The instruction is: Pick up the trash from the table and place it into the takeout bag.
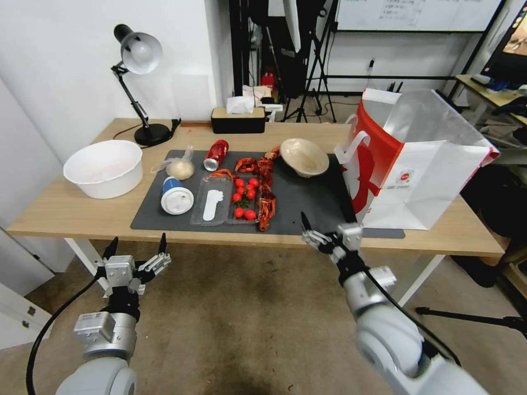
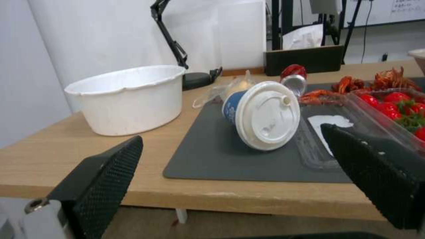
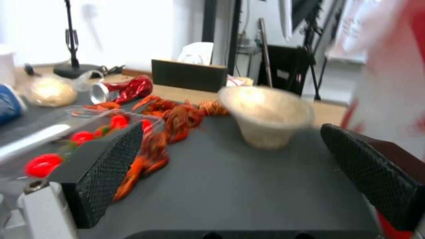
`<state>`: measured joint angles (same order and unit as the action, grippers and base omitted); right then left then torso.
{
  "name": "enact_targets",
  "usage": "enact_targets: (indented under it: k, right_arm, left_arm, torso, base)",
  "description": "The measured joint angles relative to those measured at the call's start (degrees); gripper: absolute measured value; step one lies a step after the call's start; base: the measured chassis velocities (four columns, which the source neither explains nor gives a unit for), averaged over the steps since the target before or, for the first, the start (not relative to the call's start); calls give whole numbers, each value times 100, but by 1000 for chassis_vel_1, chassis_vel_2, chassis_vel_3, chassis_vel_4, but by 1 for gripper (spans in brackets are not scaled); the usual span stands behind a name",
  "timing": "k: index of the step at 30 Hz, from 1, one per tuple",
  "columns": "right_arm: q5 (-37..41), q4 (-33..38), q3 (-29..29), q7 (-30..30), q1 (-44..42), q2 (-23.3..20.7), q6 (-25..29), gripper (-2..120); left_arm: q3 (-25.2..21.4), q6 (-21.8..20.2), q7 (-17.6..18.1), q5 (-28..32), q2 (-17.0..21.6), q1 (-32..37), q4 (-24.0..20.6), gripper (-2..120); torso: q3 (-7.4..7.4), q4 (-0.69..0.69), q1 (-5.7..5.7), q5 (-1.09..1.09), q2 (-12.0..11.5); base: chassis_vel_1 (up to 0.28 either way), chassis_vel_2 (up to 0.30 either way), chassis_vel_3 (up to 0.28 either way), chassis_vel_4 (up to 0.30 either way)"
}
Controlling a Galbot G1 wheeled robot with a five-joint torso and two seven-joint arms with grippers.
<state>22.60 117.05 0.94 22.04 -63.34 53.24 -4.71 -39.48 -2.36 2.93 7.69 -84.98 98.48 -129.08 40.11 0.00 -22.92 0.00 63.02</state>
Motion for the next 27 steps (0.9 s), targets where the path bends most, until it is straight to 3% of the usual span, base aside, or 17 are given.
enact_targets:
  k: [6,11,27]
  right_arm:
    - [137,-775,-877,54,1660,-480,-421,100]
    - [147,-1236,-1584,125,2689,-498,-721,100]
    - [-309,-1886,-2828,172,3870,-373,-1835,100]
  left_arm:
    - [-20,1,2,-1,-27,-25,4,100]
    - [-39,1,2,-5,-64,-31,22,100]
    - [-30,25,2,-14,-67,-82,109,100]
  torso:
    - [0,-1,-1,-1,0]
    - [0,0,-1,0,0]
    - [-1,0,-1,-1,0]
  base:
    - [0,0,0,0]
    - [0,0,0,0]
    - [0,0,0,0]
